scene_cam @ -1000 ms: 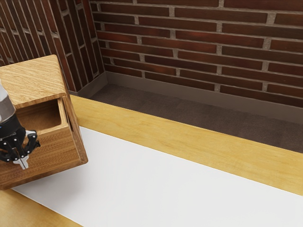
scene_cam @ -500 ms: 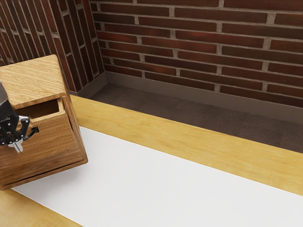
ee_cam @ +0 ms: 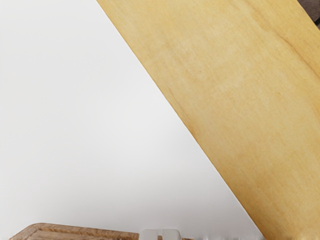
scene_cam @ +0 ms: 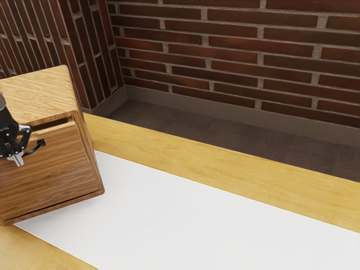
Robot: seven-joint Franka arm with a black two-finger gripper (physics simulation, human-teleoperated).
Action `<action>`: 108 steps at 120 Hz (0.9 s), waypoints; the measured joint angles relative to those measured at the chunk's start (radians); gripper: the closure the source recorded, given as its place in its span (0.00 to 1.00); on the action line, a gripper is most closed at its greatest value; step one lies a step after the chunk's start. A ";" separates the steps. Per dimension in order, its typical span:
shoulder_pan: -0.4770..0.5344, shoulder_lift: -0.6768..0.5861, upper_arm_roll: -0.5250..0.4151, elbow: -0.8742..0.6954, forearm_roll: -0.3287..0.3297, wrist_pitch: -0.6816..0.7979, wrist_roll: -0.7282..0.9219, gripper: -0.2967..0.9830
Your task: Push the drawer handle with one arm to close the drawer
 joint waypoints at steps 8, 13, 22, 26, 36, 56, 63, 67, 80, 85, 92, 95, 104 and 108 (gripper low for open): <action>-0.025 0.007 0.020 0.016 0.010 0.001 0.002 0.85; -0.041 0.011 0.030 0.026 0.018 0.002 0.003 0.85; -0.055 0.018 0.043 0.038 0.029 0.005 0.004 0.85; -0.058 0.021 0.047 0.041 0.033 0.008 0.005 0.85; -0.064 0.028 0.061 0.043 0.041 0.016 0.006 0.85; -0.081 0.033 0.110 0.043 0.060 0.033 0.009 0.85; -0.084 0.033 0.115 0.043 0.067 0.037 0.010 0.85; -0.085 0.033 0.117 0.043 0.069 0.038 0.010 0.85; -0.087 0.033 0.136 0.048 0.081 0.043 0.012 0.85; -0.088 0.033 0.138 0.049 0.085 0.044 0.012 0.85; -0.088 0.033 0.140 0.050 0.088 0.045 0.013 0.85; -0.088 0.033 0.141 0.049 0.089 0.045 0.013 0.85; -0.088 0.034 0.141 0.049 0.091 0.046 0.013 0.85; -0.088 0.036 0.141 0.047 0.090 0.047 0.014 0.85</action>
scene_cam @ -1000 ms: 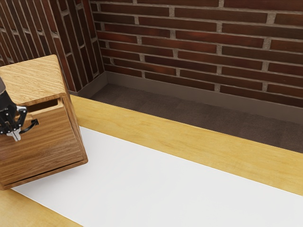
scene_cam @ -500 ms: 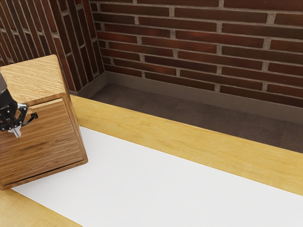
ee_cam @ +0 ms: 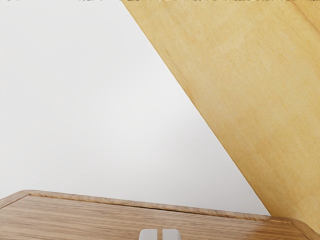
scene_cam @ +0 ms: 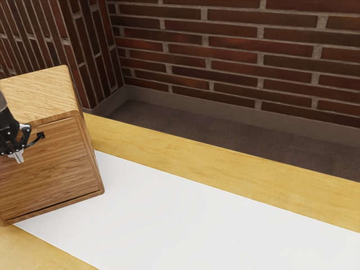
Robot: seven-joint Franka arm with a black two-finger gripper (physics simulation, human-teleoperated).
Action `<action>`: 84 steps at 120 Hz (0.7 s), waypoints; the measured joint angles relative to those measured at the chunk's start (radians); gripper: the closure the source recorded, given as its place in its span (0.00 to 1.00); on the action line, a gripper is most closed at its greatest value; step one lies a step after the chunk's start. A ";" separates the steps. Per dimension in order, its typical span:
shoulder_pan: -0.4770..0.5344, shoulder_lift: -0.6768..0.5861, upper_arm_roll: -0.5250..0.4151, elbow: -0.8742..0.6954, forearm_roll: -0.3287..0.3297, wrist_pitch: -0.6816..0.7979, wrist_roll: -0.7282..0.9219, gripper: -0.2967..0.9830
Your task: Push the drawer handle with one arm to close the drawer
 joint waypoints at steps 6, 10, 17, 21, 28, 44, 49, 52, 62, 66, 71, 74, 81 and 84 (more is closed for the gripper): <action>0.000 0.001 -0.005 -0.004 -0.004 0.000 0.000 0.85; 0.000 0.002 -0.013 -0.007 -0.012 0.000 0.000 0.85; 0.000 0.005 -0.057 -0.011 -0.039 -0.003 0.000 0.85; 0.001 0.010 -0.088 -0.012 -0.063 -0.005 -0.001 0.85; 0.005 0.032 -0.158 -0.012 -0.123 -0.010 -0.002 0.85; 0.010 0.178 -0.278 0.067 -0.303 -0.018 -0.032 0.85; 0.011 0.241 -0.327 0.135 -0.353 -0.029 -0.055 0.84; 0.011 0.279 -0.345 0.176 -0.381 -0.039 -0.072 0.82; 0.013 0.395 -0.388 0.304 -0.445 -0.073 -0.145 0.74; 0.013 0.444 -0.407 0.360 -0.461 -0.088 -0.180 0.69; 0.016 0.502 -0.419 0.430 -0.477 -0.112 -0.233 0.62; 0.024 0.529 -0.425 0.463 -0.485 -0.126 -0.268 0.57; 0.084 0.592 -0.475 0.532 -0.499 -0.151 -0.349 0.49; 0.107 0.614 -0.492 0.560 -0.503 -0.162 -0.388 0.46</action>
